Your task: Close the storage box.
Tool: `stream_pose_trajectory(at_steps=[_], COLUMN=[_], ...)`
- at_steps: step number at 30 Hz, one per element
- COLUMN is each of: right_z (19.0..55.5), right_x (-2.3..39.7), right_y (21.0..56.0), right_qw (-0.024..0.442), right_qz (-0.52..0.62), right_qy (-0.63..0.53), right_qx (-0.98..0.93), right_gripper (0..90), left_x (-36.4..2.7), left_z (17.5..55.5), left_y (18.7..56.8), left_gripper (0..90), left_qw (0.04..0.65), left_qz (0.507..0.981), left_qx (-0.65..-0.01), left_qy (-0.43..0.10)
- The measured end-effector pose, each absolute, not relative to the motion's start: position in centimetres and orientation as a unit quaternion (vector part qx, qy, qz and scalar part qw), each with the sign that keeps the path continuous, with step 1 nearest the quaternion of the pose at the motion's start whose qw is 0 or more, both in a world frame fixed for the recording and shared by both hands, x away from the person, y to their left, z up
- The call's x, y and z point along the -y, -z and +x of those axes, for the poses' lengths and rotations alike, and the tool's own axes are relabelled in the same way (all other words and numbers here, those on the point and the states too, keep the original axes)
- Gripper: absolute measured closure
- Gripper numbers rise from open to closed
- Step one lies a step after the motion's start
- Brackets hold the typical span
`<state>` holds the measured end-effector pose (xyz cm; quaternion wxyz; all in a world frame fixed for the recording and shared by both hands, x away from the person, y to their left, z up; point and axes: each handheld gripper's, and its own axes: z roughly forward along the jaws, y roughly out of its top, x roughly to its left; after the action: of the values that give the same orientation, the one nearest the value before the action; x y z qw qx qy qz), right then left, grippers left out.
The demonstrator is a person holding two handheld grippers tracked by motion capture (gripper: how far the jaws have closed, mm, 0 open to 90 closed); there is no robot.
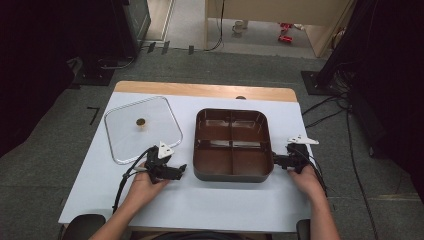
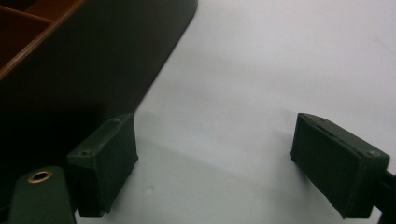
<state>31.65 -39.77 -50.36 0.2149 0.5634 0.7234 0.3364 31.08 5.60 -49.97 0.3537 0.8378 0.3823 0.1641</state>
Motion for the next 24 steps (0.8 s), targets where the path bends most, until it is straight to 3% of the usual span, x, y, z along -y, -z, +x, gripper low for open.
stream_pose_trajectory(at_steps=[19, 24], right_z=[31.7, 31.7], right_x=[39.8, 39.8], right_y=[50.4, 50.4], right_qw=[0.215, 0.215], right_qz=[0.563, 0.563], right_qy=[-0.337, -0.337], right_qx=[-0.724, -0.724], right_gripper=[14.0, 14.0], left_x=[-5.0, -5.2], left_z=[31.9, 32.0], left_y=[49.1, 48.6], left_gripper=[9.2, 15.0], left_qw=[0.31, 0.312], left_qz=[0.857, 0.859], left_qx=[-0.386, -0.386], left_qy=[-0.141, -0.123])
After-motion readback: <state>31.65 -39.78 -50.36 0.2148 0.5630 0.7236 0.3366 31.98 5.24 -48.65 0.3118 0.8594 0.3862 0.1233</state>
